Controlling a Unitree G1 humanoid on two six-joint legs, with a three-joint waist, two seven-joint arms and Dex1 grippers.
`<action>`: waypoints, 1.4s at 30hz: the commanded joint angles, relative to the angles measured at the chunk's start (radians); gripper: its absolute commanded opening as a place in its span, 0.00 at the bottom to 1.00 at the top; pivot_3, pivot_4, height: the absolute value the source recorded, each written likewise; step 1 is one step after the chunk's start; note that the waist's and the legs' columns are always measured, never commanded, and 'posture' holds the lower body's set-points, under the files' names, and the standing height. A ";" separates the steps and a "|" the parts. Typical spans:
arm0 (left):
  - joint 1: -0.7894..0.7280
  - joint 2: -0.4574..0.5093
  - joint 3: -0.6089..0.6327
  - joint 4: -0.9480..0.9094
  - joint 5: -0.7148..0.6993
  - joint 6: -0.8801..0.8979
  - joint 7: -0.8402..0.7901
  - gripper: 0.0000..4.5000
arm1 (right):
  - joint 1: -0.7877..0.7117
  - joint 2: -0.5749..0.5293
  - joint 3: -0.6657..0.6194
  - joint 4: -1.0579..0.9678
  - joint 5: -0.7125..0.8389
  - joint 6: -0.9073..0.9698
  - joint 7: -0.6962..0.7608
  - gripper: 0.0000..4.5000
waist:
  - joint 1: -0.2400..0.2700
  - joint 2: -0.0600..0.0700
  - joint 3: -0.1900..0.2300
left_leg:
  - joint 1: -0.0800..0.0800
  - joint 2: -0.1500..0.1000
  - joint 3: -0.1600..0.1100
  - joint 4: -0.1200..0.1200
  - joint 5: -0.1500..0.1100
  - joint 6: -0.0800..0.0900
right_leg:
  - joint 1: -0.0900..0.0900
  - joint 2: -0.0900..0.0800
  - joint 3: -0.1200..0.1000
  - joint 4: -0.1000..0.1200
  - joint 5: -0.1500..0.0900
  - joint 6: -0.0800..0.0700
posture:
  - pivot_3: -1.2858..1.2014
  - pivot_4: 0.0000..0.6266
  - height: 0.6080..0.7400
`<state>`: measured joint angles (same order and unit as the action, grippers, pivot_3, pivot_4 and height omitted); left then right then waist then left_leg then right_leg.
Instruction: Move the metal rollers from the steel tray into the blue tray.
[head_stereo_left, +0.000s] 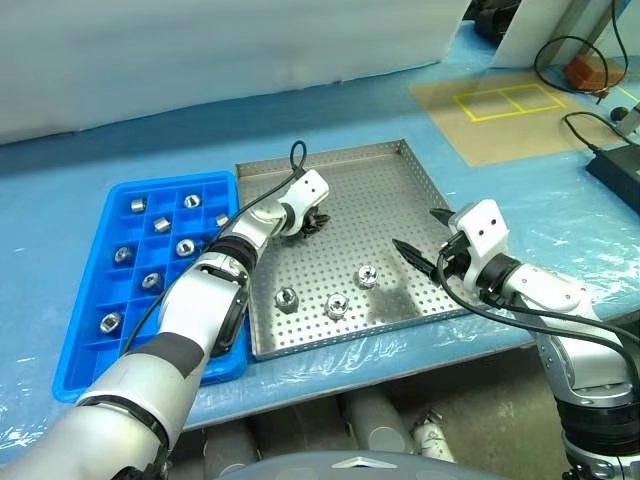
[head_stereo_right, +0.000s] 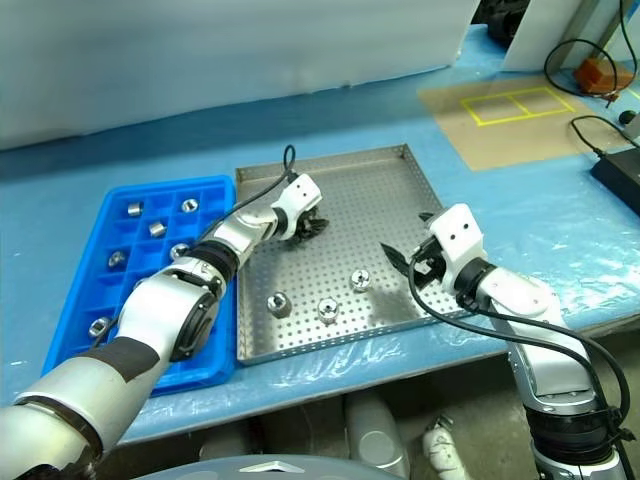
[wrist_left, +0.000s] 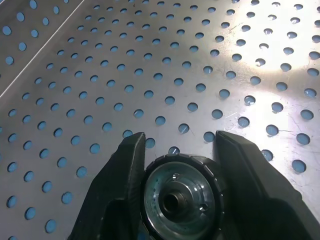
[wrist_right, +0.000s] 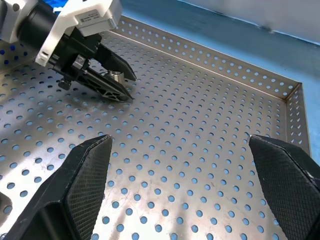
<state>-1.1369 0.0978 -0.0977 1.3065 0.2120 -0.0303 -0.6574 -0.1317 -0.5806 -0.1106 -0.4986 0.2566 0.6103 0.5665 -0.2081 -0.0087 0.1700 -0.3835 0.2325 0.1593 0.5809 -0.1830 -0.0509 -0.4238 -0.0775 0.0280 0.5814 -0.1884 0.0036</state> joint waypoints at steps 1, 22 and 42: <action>0.012 0.006 0.019 0.022 -0.015 0.011 0.010 0.42 | -0.027 -0.010 -0.020 -0.010 0.015 -0.023 0.004 1.00 | 0.000 0.000 0.000 | 0.000 0.000 0.000 0.000 0.000 0.000 | 0.000 0.000 0.000 0.000 0.000 0.000 | 0.26 0.24 1.00; 0.150 0.206 0.114 -0.490 -0.284 -0.117 -0.584 0.42 | -0.369 -0.011 0.113 0.201 0.076 -0.086 0.215 1.00 | 0.061 0.001 0.002 | 0.001 0.003 0.003 -0.006 0.002 0.003 | -0.002 0.000 -0.001 0.000 0.000 -0.001 | 0.38 0.24 1.00; 0.771 0.593 0.344 -1.614 -0.579 0.605 -0.351 0.42 | -0.769 0.286 0.357 0.845 -0.024 -0.453 0.536 1.00 | 0.292 0.001 0.004 | 0.001 0.009 0.006 -0.014 0.010 -0.017 | -0.020 0.002 -0.003 0.025 -0.005 -0.012 | 0.62 0.24 1.00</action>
<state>-0.3921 0.6697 0.1999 -0.2501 -0.3483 0.5592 -1.0312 -0.8728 -0.3035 0.2438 0.3245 0.2364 0.2034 1.0812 0.0841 -0.0072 0.1738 -0.3825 0.2415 0.1646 0.5657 -0.1728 -0.0685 -0.4437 -0.0754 0.0244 0.6061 -0.1934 -0.0086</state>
